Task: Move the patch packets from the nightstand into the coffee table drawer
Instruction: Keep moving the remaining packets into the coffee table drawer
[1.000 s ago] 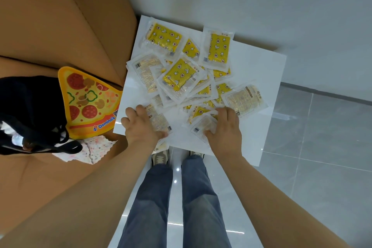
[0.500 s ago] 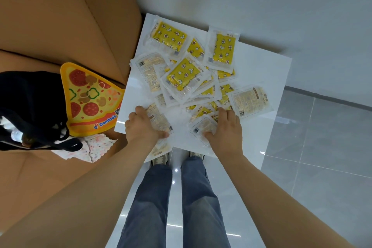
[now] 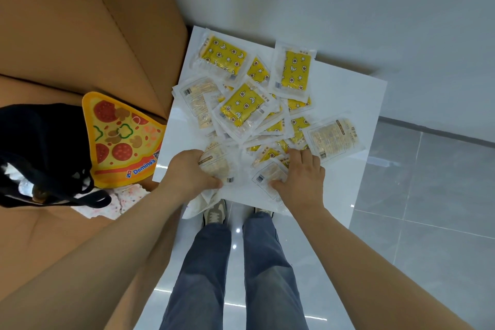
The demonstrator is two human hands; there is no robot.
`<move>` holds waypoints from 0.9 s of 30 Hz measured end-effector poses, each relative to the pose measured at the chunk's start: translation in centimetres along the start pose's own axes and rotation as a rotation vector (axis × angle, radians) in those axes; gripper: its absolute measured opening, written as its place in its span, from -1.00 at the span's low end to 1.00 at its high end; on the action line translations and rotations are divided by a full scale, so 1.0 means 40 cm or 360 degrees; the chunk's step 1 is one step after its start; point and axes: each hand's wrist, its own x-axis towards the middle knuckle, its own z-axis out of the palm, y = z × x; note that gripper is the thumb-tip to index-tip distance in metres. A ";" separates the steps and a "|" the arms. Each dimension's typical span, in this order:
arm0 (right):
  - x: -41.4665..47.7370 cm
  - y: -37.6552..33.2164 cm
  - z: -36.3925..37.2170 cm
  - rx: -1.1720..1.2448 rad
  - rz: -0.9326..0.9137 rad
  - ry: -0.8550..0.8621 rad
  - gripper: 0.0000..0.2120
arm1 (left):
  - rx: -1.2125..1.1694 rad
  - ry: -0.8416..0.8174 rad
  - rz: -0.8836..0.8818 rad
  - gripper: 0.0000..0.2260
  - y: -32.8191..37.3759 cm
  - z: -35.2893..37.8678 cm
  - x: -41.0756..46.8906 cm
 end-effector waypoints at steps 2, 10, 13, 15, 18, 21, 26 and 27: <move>-0.001 0.001 0.000 -0.0002 0.0002 -0.0020 -0.36 | -0.0163 -0.0082 0.0023 -0.68 0.022 -0.030 0.003; -0.001 0.001 0.003 0.0014 0.0020 0.0002 -0.39 | -0.0381 0.0084 0.0228 -0.46 0.154 -0.119 0.101; -0.001 0.001 0.005 0.0017 0.0026 0.0006 -0.39 | -0.0122 0.0159 0.0214 -0.31 0.174 -0.098 0.152; -0.001 0.001 0.007 0.0023 0.0023 0.0015 -0.40 | 0.0082 0.0217 0.0170 -0.20 0.183 -0.080 0.168; 0.000 0.002 0.009 0.0039 0.0021 0.0023 -0.40 | 0.0347 0.0379 0.0185 -0.13 0.198 -0.064 0.176; -0.001 0.004 0.008 0.0053 0.0026 0.0037 -0.39 | 0.0508 0.0387 0.0150 -0.01 0.216 -0.049 0.183; 0.000 0.005 0.001 0.0074 0.0036 -0.0039 -0.40 | 0.0652 0.0423 0.0101 -0.05 0.233 -0.025 0.193; 0.000 0.005 -0.002 0.0086 0.0048 -0.0058 -0.40 | 0.0638 0.0417 0.0107 -0.06 0.235 -0.025 0.194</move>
